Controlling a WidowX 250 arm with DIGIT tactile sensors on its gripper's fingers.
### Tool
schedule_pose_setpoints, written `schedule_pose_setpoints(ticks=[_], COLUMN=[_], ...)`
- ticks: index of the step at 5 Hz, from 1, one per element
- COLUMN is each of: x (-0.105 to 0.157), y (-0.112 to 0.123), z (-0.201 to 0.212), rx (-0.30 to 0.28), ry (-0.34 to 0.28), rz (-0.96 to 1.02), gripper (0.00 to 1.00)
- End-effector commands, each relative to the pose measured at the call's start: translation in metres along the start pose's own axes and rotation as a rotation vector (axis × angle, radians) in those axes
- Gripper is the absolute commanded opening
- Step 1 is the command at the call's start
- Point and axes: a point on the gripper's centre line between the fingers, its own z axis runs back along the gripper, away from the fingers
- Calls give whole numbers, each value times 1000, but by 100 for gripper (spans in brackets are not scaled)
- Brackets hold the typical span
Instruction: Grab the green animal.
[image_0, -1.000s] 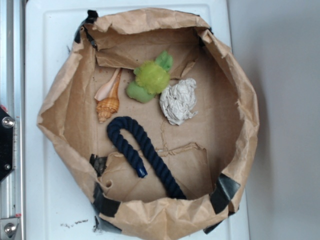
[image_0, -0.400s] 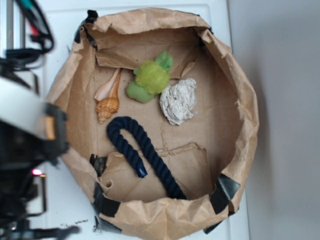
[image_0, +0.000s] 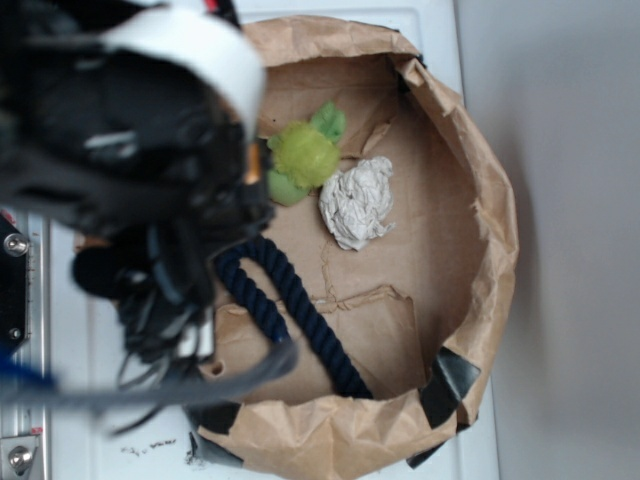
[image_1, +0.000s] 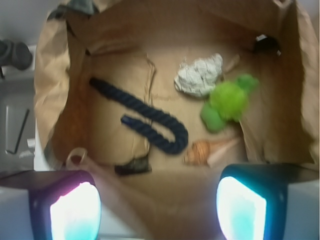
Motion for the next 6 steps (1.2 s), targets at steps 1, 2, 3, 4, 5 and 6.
schedule_pose_setpoints(ticks=[1, 2, 3, 4, 5, 6], x=[39, 44, 44, 44, 44, 47], y=[21, 22, 22, 22, 22, 35], z=[-33, -44, -44, -44, -44, -63], rx=[38, 26, 26, 26, 26, 65], ry=[-86, -88, -88, -88, -88, -104], rz=[49, 2, 2, 2, 2, 58], gripper=[100, 100, 100, 100, 100, 100])
